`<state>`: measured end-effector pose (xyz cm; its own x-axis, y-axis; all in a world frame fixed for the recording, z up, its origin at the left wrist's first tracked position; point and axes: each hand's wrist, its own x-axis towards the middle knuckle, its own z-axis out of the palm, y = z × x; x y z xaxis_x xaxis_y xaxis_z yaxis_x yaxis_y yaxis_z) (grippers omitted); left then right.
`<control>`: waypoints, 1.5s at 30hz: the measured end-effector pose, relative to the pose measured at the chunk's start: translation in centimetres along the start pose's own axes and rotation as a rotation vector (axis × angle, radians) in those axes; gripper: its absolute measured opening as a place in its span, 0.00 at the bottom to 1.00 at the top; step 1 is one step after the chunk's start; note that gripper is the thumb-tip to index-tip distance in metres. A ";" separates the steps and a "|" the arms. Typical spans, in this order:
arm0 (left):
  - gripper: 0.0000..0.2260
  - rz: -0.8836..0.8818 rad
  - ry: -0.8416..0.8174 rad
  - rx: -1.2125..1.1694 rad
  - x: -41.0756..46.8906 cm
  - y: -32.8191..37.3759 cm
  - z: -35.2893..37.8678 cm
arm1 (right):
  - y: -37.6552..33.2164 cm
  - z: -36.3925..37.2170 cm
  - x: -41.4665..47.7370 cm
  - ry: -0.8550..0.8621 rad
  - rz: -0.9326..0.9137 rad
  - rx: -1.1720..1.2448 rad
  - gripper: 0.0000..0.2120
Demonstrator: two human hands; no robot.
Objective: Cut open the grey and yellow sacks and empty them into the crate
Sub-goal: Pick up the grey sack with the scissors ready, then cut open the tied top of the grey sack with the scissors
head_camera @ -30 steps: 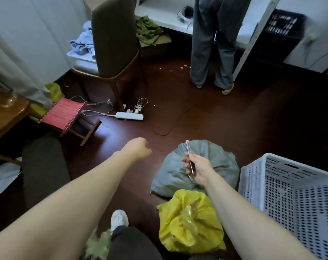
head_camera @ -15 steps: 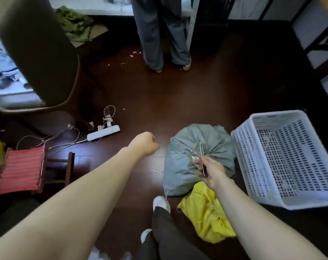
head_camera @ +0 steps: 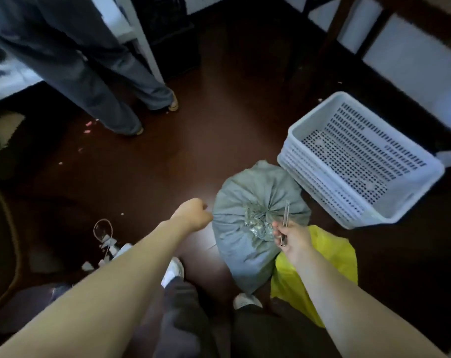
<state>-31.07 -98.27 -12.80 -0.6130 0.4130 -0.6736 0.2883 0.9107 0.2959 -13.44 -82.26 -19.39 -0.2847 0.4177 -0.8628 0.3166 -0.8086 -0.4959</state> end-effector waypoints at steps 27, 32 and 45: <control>0.61 0.744 -0.379 0.711 37.0 -0.4 27.4 | 15.4 -1.5 32.4 0.760 -0.306 -0.877 0.40; 0.65 0.870 -0.175 0.564 42.3 3.0 31.9 | 12.1 -4.4 38.8 0.841 -0.486 -0.684 0.07; 0.23 0.598 -0.306 -0.500 44.3 4.5 29.3 | 9.6 -6.0 36.8 0.579 -0.640 0.012 0.04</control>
<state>-35.36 -76.25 -61.22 -0.2127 0.8723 -0.4403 0.0969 0.4672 0.8788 -15.43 -72.15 -56.46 0.1019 0.9373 -0.3333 0.2424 -0.3484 -0.9055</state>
